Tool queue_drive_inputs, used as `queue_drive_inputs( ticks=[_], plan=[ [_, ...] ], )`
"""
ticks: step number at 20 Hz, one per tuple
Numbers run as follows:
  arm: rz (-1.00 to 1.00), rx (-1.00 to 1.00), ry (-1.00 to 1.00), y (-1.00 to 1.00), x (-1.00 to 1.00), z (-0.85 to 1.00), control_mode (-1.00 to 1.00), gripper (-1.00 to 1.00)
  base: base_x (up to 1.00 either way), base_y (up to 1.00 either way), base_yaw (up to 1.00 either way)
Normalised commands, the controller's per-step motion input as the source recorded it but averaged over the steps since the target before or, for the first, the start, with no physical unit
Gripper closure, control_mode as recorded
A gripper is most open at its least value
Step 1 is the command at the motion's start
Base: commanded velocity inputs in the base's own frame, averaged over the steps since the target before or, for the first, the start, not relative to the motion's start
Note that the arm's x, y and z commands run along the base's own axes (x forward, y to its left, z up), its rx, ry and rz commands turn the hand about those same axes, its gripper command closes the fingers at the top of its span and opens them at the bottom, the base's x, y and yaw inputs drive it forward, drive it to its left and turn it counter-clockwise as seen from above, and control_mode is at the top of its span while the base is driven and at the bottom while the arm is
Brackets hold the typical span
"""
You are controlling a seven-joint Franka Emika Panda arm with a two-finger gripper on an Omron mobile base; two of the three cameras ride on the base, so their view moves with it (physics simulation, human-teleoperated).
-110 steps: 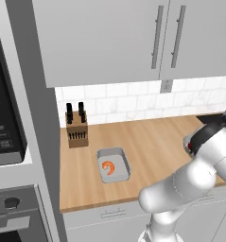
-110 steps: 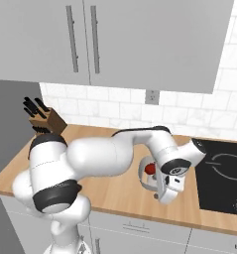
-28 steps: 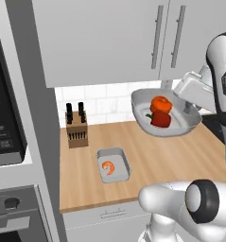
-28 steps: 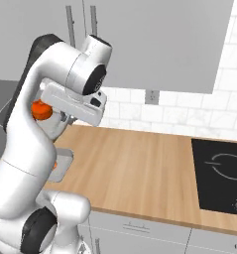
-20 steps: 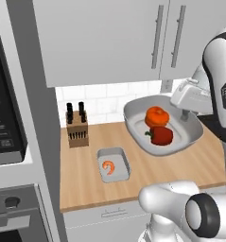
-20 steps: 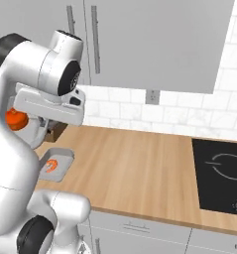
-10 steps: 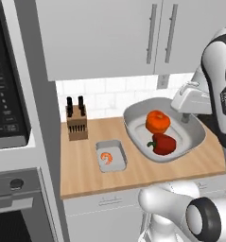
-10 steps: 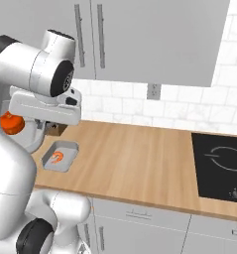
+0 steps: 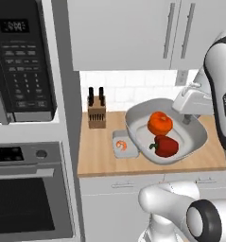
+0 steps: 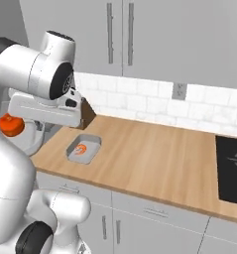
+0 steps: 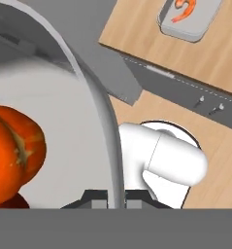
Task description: Take the meat container that has the shrimp and place it on the second highest rack of the freezer. Then take the vegetable container that has the squash and bell pepper and place it on the highest rack of the freezer.
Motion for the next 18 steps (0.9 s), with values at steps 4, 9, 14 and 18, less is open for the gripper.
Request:
queue_drive_inputs(
  ticks=[4,9,14,18],
  plan=[
    [0.00,0.00,0.00,0.00,0.00,0.00,1.00,1.00,-0.22,0.71,0.31],
    [0.00,0.00,0.00,0.00,0.00,0.00,1.00,1.00,-0.23,0.76,0.33],
    [0.00,0.00,0.00,0.00,0.00,0.00,1.00,1.00,-0.20,0.84,0.09],
    [0.00,0.00,0.00,0.00,0.00,0.00,1.00,1.00,-0.32,0.92,0.01]
  ],
)
